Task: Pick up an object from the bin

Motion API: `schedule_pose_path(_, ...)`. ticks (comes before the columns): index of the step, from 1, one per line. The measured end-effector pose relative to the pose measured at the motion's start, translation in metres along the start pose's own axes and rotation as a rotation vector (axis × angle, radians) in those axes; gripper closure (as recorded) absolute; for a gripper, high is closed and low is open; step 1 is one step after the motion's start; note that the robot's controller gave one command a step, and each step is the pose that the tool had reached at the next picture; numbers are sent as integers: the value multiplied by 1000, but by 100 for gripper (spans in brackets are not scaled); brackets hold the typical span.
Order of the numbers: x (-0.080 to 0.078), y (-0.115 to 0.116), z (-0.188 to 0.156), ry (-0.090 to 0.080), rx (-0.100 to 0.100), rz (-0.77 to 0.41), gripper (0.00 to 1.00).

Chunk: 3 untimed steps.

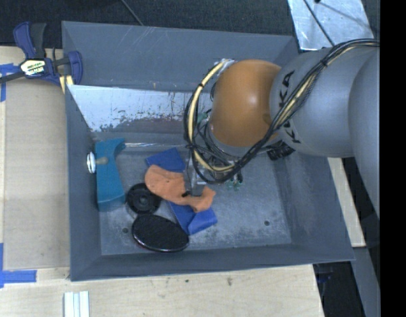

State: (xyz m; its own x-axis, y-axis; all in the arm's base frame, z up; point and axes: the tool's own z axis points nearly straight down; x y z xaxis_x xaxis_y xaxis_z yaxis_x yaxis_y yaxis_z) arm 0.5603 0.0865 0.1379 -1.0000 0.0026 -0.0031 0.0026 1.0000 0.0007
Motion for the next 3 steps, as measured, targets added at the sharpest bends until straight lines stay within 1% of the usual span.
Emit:
schedule_pose_path(1, 0, 0, 0, 0, 0, 0, 0)
schedule_pose_path(2, 0, 0, 0, 0, 0, 0, 100)
schedule_pose_path(3, 0, 0, 0, 0, 0, 0, 100)
